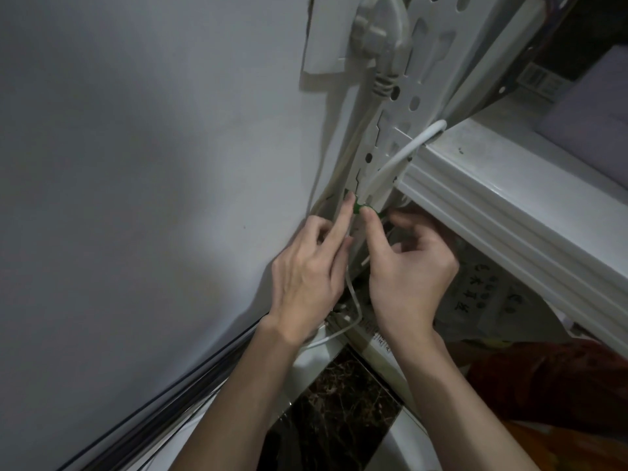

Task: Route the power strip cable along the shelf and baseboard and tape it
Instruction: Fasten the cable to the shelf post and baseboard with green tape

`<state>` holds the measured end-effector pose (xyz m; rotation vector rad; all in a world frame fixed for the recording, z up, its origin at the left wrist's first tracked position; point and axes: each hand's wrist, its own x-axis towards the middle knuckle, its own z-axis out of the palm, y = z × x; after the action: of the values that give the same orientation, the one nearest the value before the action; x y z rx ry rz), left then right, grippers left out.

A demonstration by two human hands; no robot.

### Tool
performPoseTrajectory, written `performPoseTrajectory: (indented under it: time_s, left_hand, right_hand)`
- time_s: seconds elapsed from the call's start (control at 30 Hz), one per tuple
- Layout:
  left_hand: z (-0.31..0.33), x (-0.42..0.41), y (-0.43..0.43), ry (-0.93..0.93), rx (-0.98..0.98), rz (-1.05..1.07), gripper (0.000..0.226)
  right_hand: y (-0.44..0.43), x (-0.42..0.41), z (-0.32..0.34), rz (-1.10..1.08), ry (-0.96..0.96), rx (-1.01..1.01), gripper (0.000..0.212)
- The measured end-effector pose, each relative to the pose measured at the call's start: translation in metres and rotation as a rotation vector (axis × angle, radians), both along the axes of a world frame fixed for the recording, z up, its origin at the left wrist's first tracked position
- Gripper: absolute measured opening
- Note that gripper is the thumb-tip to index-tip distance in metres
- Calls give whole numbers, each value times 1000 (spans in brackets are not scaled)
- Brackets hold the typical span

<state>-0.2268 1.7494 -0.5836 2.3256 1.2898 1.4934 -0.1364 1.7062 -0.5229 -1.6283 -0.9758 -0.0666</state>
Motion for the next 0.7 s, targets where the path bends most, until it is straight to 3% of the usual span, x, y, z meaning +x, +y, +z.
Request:
performPoseTrajectory:
  time_s: [0.17,0.37,0.57,0.7]
  left_hand:
    - [-2,4,-4,35,-62,36,56]
    - [8,-4,-10,-57,-345,-143,59]
    - [15,-13,-7,-61,-478,-185,58]
    - [13,-14,0,-323,-557,-232,43]
  right_hand:
    - [0,-1,0,51,36,31,17]
    - [-5,-3,0,110,168,58,16]
    - [-7,-4,-3,150,328,76,24]
    - [-14,-3,-3,201,437,23,25]
